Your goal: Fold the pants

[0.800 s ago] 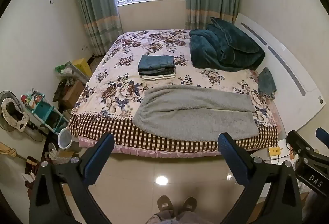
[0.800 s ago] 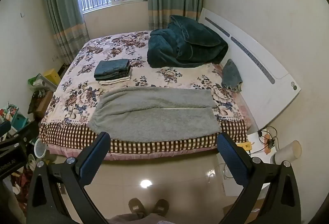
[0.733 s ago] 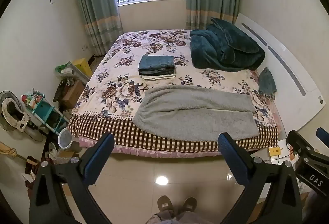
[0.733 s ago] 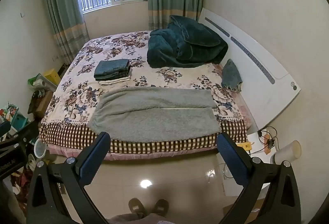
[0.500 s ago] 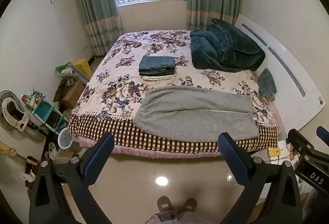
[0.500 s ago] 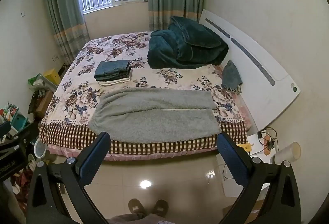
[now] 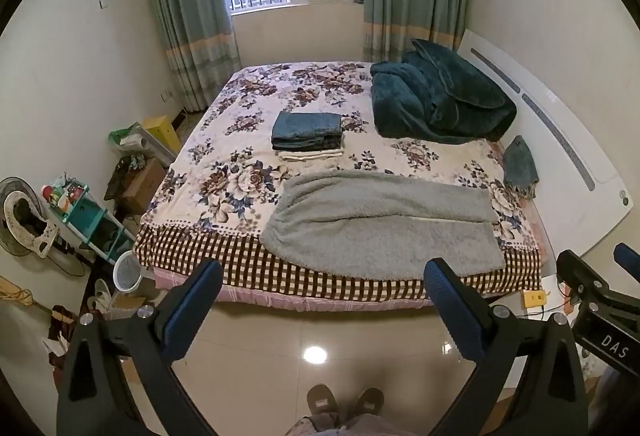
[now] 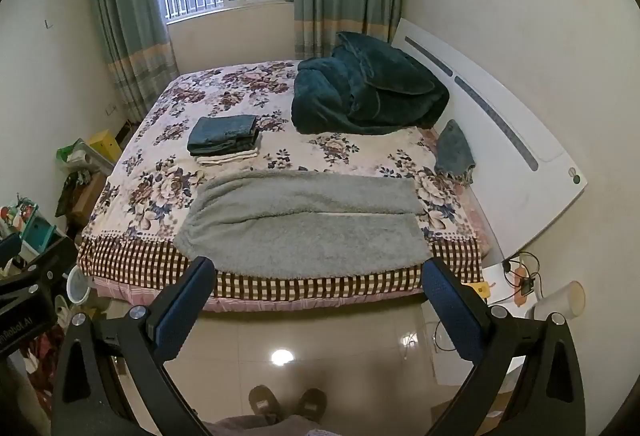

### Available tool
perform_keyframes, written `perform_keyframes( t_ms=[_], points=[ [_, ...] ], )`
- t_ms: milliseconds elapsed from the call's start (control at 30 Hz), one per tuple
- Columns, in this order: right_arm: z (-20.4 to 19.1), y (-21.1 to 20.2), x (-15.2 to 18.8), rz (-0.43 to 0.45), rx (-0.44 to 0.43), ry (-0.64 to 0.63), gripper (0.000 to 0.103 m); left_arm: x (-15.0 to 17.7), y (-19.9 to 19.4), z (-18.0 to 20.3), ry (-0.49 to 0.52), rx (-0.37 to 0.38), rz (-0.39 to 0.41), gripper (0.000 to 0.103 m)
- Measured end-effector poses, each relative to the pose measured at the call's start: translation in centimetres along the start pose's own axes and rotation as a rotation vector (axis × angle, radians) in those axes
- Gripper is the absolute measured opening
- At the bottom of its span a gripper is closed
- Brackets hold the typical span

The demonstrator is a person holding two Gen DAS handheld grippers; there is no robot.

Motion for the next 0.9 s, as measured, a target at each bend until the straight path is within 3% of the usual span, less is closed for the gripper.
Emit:
perform_keyframes(
  t_ms=[900],
  points=[
    [-0.9,-0.4,-0.8,0.010,-0.003,-0.012,0.103,-1.0,0.3,-0.4,-0.001,0.005,0.006,0.103]
  ],
)
Point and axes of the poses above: each gripper's, at about its wrist camera, not at the fingertips, and y roughly the way its jaws point, z to its right, x to its underside, the point moved 10 cm from there along y, roughly the way its jaws point, and after that the axes turned 13 degrees about -z, right-handed, at the moved point
